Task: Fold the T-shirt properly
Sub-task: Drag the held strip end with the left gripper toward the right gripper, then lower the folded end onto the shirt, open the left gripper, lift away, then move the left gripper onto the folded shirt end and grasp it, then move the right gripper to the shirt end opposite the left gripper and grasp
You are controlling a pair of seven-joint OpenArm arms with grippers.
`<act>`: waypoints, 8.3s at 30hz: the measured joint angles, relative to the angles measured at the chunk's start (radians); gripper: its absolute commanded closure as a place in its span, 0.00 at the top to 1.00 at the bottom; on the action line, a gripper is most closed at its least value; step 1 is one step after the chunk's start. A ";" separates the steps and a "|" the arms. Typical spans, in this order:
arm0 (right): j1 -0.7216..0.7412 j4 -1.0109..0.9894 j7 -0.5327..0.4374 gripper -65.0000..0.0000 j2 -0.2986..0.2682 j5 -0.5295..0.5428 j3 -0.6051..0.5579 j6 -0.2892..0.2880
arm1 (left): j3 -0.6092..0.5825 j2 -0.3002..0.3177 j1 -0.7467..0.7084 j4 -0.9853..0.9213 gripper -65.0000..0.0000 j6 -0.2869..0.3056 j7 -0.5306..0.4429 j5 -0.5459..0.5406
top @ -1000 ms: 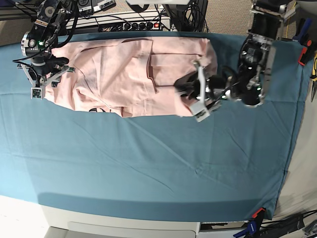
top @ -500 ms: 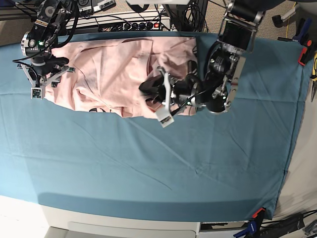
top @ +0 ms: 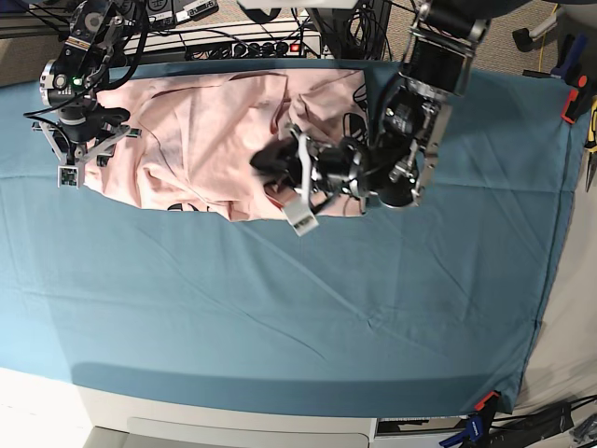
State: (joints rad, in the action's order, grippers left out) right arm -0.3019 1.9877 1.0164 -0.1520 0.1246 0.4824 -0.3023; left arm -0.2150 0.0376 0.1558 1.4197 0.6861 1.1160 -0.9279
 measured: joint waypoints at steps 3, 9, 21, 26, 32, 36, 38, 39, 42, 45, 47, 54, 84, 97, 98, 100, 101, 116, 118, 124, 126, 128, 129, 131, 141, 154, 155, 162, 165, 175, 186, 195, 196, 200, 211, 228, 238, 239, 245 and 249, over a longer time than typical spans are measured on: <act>0.000 0.000 0.000 0.33 0.000 0.000 0.000 0.000 | 0.000 0.000 0.010 0.000 0.00 0.000 -0.012 0.002; 0.000 0.000 0.000 0.33 0.000 0.002 0.000 0.000 | 0.000 -0.014 0.008 0.000 0.00 0.000 -0.025 0.026; 0.000 0.000 0.000 0.33 0.000 0.014 0.000 0.000 | -0.056 -0.026 0.008 0.000 0.55 0.003 -0.019 0.023; 0.000 0.000 0.000 0.33 0.000 0.015 0.000 0.000 | -0.123 -0.038 0.008 0.000 0.56 -0.008 -0.017 0.026; 0.000 0.000 0.000 0.33 0.000 0.015 0.000 0.000 | -0.130 -0.042 0.089 0.000 0.56 -0.008 0.026 0.019; 0.000 0.000 0.000 0.33 0.000 0.014 0.000 0.000 | -0.129 -0.040 0.147 0.001 0.56 -0.008 0.035 0.019; 0.000 0.000 0.000 0.33 0.000 0.014 0.000 0.000 | -0.129 -0.040 0.161 0.001 0.56 -0.008 0.035 0.019; 0.000 0.000 0.000 0.33 0.000 0.014 0.000 0.000 | -0.129 -0.040 0.167 0.001 0.56 -0.008 0.040 0.019; 0.000 0.000 0.000 0.33 0.000 0.015 0.000 0.000 | -0.129 -0.040 0.195 0.001 0.52 -0.008 0.068 0.019; 0.000 0.000 0.000 0.33 0.000 0.014 0.000 0.000 | -0.114 -0.036 0.220 0.001 0.31 -0.008 0.080 0.018; 0.000 0.000 0.000 0.33 0.000 0.015 0.000 0.000 | -0.085 -0.018 0.228 0.001 0.09 -0.008 0.080 0.017; 0.000 0.000 0.000 0.33 0.000 0.014 0.000 0.000 | 0.055 0.122 0.227 0.002 0.00 -0.016 0.087 0.018; 0.000 0.000 -0.013 0.33 0.000 0.014 0.000 0.000 | -0.114 0.004 0.101 0.002 0.00 -0.126 -0.091 0.286; 0.000 0.000 -0.015 0.33 0.000 0.015 0.000 0.000 | -0.113 -0.117 0.125 0.000 0.00 -0.137 -0.123 0.284; 0.000 0.000 -0.015 0.33 0.000 0.015 0.000 0.000 | -0.102 -0.112 0.137 0.000 0.00 -0.147 -0.103 0.277; 0.000 0.000 -0.015 0.33 0.000 0.015 0.000 0.000 | -0.056 -0.088 0.167 0.000 0.00 -0.185 -0.064 0.265; 0.000 0.000 -0.015 0.33 0.000 0.015 0.000 0.000 | -0.030 -0.066 0.180 0.001 0.00 -0.198 -0.048 0.266; 0.000 0.000 -0.023 0.33 0.002 0.015 0.000 0.000 | 0.032 0.118 0.036 0.116 0.00 -0.283 0.051 0.264; 0.000 0.000 -0.023 0.33 0.002 0.015 0.000 0.000 | 0.032 0.117 0.018 0.177 0.00 -0.272 0.043 0.267; 0.000 0.000 -0.023 0.33 0.002 0.014 0.000 0.000 | 0.033 0.116 0.002 0.238 0.00 -0.272 0.017 0.299; 0.000 0.000 -0.023 0.33 0.002 0.015 0.000 0.000 | 0.033 0.116 -0.013 0.238 0.00 -0.272 0.017 0.299; 0.000 0.000 -0.023 0.33 0.002 0.015 0.000 0.000 | 0.033 0.116 -0.035 0.238 0.00 -0.276 0.017 0.304; 0.000 0.000 -0.023 0.33 0.002 0.014 0.000 0.000 | 0.033 0.116 -0.048 0.238 0.00 -0.296 0.018 0.323; 0.000 0.000 -0.023 0.33 0.002 0.015 0.000 0.000 | 0.033 0.117 -0.070 0.237 0.00 -0.313 0.021 0.364; 0.000 0.000 -0.023 0.33 0.002 0.015 0.000 0.000 | 0.033 0.118 -0.136 0.238 0.00 -0.332 0.004 0.342; 0.000 0.000 -0.023 0.33 0.002 0.014 0.000 0.000 | 0.033 0.109 -0.140 0.251 0.00 -0.253 0.011 0.237; 0.000 0.000 -0.023 0.33 0.002 0.015 0.000 0.000 | 0.033 0.104 -0.139 0.251 0.00 -0.247 0.010 0.232; 0.000 0.000 -0.023 0.33 0.002 0.014 0.000 0.000 | 0.016 0.077 -0.140 0.251 0.00 -0.227 0.010 0.225; 0.000 0.000 -0.023 0.33 0.002 0.015 0.000 0.000 | -0.009 0.077 -0.140 0.249 0.00 -0.267 -0.002 0.314; 0.000 0.000 -0.023 0.33 0.002 0.018 0.000 0.000 | -0.026 0.075 -0.143 0.249 0.00 -0.332 -0.026 0.411; 0.000 0.000 -0.026 0.33 0.002 0.041 0.000 0.000 | -0.104 0.022 -0.163 0.249 0.00 -0.335 -0.048 0.386; 0.000 0.000 -0.026 0.33 0.002 0.041 0.000 0.000 | -0.193 0.009 -0.163 0.249 0.00 -0.182 -0.028 0.229; 0.000 0.000 -0.026 0.33 0.002 0.041 0.000 0.000 | -0.196 0.003 -0.163 0.249 0.00 -0.157 -0.022 0.198; 0.000 0.000 -0.026 0.33 0.002 0.041 0.000 0.000 | -0.196 -0.002 -0.155 0.249 0.00 -0.113 -0.020 0.160; 0.000 0.000 0.018 0.56 -0.071 -0.018 0.027 -0.013 | -0.195 0.014 -0.108 0.249 0.31 -0.063 0.052 0.190; 0.160 -0.538 0.219 0.63 -0.392 0.644 0.427 -0.195 | -0.196 0.071 -0.108 0.249 0.31 -0.063 0.039 0.228; 0.274 -1.073 0.396 0.63 -0.532 1.135 0.426 -0.391 | -0.196 0.071 -0.110 0.249 0.31 -0.063 0.035 0.254; 0.274 -1.104 0.394 0.63 -0.541 1.172 0.424 -0.393 | -0.196 0.071 -0.110 0.249 0.31 -0.063 0.035 0.254; 0.274 -1.186 0.390 0.63 -0.551 1.185 0.278 -0.394 | -0.196 0.071 -0.110 0.249 0.31 -0.063 0.032 0.254; 0.279 -1.188 0.367 0.63 -0.555 1.209 0.117 -0.399 | -0.196 0.071 -0.110 0.249 0.31 -0.063 0.032 0.253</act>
State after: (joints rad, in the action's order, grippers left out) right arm -0.0231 0.7998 1.3830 -0.7074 1.3338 0.5995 -0.7010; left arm -0.4110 0.1081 0.0456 1.6691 0.6231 1.1477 -0.6750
